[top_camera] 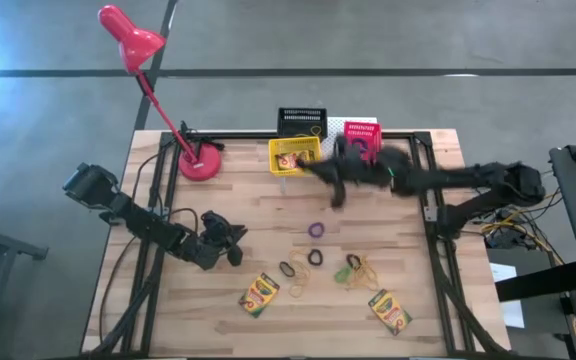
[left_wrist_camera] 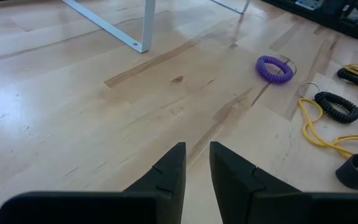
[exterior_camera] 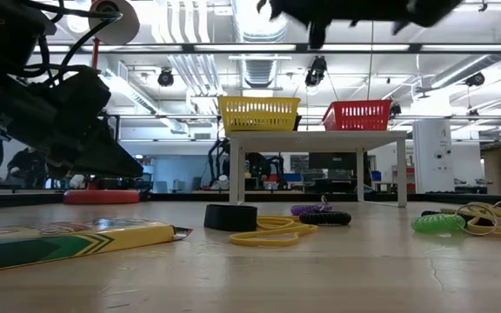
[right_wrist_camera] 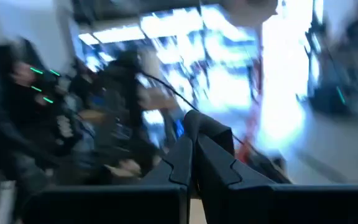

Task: Pick & Place Office Desk Supplies
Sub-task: Put the black rubber band into the black bin on the shelf

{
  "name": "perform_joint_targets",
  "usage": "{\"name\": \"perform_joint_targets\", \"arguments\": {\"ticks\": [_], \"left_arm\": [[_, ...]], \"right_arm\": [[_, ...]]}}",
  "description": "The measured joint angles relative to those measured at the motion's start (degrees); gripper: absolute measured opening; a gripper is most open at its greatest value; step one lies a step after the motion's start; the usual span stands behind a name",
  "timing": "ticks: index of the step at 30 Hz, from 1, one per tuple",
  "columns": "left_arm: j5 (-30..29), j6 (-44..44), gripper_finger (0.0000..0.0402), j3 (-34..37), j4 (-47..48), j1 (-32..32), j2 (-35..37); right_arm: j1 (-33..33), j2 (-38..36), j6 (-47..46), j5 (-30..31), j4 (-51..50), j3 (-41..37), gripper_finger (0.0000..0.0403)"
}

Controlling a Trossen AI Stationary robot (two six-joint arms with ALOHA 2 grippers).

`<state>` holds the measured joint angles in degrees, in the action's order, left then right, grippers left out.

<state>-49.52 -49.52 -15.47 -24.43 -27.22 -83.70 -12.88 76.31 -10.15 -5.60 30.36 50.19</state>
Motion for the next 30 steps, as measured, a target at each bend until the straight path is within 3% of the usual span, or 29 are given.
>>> {"name": "perform_joint_targets", "arguments": {"ticks": [5,10,19,24,30], "left_arm": [[0.0,0.1,0.0077,0.0,0.0,0.0,0.0],[0.0,0.1,0.0077,0.0,0.0,0.1,0.0],[0.1,0.0,0.0077,0.0,0.0,0.0,0.0],[0.2,0.0,0.0077,0.0,0.0,0.0,0.0],[0.2,-0.4,0.0077,0.0,0.0,0.0,0.0]], "right_arm": [[-14.3,7.5,-2.9,-2.0,-29.7,15.8,0.0012],[-22.1,18.5,-2.6,-2.3,-45.1,30.0,0.0016],[-23.7,32.6,2.7,-2.4,-65.8,49.8,0.0017],[-23.7,34.8,3.4,-1.7,-75.7,55.8,0.0018],[-23.7,35.1,3.8,4.1,-83.8,59.0,0.0041]]}}
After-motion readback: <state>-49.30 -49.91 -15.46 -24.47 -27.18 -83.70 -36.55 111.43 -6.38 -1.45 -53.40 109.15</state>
